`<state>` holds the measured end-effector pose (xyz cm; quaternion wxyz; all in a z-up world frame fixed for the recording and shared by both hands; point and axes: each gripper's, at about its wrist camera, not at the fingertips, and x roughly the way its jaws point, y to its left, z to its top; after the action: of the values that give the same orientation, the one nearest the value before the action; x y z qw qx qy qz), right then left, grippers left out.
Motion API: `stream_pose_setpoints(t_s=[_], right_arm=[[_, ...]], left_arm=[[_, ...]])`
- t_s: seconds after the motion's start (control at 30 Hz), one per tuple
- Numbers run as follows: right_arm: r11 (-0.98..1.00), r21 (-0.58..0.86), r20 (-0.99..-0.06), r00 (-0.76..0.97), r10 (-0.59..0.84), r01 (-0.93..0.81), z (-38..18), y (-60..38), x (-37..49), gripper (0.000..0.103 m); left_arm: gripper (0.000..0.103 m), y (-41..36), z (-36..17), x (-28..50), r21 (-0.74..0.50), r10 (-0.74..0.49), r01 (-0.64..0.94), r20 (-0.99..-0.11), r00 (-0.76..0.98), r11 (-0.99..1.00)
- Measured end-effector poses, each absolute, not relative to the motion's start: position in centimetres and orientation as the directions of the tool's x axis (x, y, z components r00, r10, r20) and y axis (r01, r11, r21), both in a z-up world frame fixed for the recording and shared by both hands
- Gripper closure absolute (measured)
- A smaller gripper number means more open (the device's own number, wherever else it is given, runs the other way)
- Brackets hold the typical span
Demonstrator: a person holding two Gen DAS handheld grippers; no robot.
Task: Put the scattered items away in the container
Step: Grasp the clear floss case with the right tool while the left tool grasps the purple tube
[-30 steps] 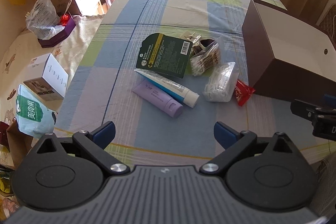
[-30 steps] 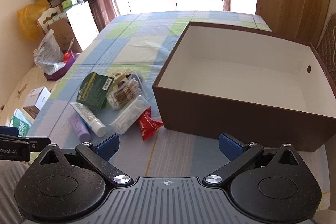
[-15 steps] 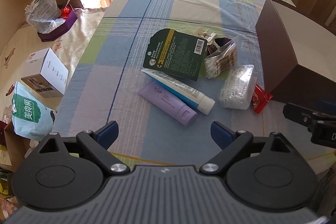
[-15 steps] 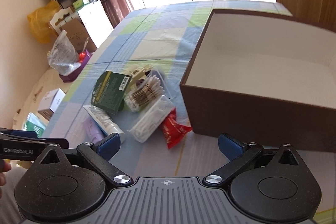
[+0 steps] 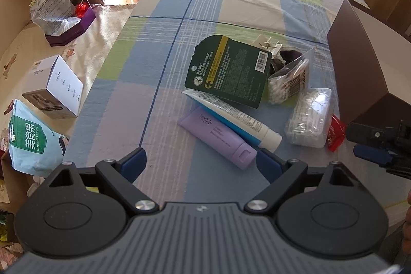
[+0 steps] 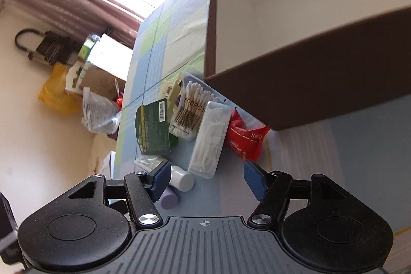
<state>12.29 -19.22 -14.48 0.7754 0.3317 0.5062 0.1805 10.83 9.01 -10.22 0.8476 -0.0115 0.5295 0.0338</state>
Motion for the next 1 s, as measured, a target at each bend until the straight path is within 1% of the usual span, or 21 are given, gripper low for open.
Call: stream_pose_setpoints(t_s=[0.3, 0.43, 0.47, 0.5, 0.57, 0.63, 0.73, 0.87, 1.0], right_arm=[[0.627, 0.752, -0.645, 0.422, 0.637, 0.202, -17.1, -19.4, 14.0, 0.033], [0.599, 0.765, -0.635, 0.432, 0.64, 0.238, -17.9, -19.3, 14.9, 0.033], [0.593, 0.768, -0.632, 0.433, 0.643, 0.24, -18.1, -19.3, 15.2, 0.042], [0.587, 0.771, -0.63, 0.43, 0.647, 0.245, -18.3, -19.3, 15.4, 0.054], [0.58, 0.772, -0.631, 0.424, 0.65, 0.259, -18.9, -19.5, 15.8, 0.057], [0.583, 0.771, -0.632, 0.421, 0.651, 0.256, -19.2, -19.6, 16.0, 0.071], [0.636, 0.744, -0.654, 0.413, 0.633, 0.205, -18.7, -19.8, 15.9, 0.072], [0.732, 0.672, -0.709, 0.384, 0.592, 0.112, -17.2, -19.9, 15.0, 0.072], [0.805, 0.592, -0.755, 0.367, 0.543, 0.026, -16.0, -20.1, 13.9, 0.072]], left_arm=[[0.013, 9.9, -11.6, 12.1, 0.011, 0.051, -0.098, -0.908, 0.415, 0.995], [0.013, 10.1, -11.9, 12.3, 0.013, 0.056, -0.107, -0.911, 0.408, 0.994], [0.013, 10.1, -12.0, 12.3, 0.014, 0.057, -0.108, -0.912, 0.406, 0.994], [0.013, 10.1, -12.1, 12.3, 0.014, 0.057, -0.108, -0.913, 0.404, 0.994], [0.013, 10.0, -12.4, 12.4, 0.014, 0.056, -0.109, -0.916, 0.397, 0.994], [0.013, 9.9, -12.6, 12.4, 0.012, 0.054, -0.109, -0.919, 0.39, 0.994], [0.016, 9.8, -12.9, 12.4, 0.0, 0.044, -0.115, -0.922, 0.386, 0.993], [0.029, 9.8, -13.4, 12.6, -0.044, 0.007, -0.125, -0.925, 0.38, 0.991], [0.034, 9.5, -14.3, 13.3, -0.082, -0.021, -0.148, -0.927, 0.375, 0.986]])
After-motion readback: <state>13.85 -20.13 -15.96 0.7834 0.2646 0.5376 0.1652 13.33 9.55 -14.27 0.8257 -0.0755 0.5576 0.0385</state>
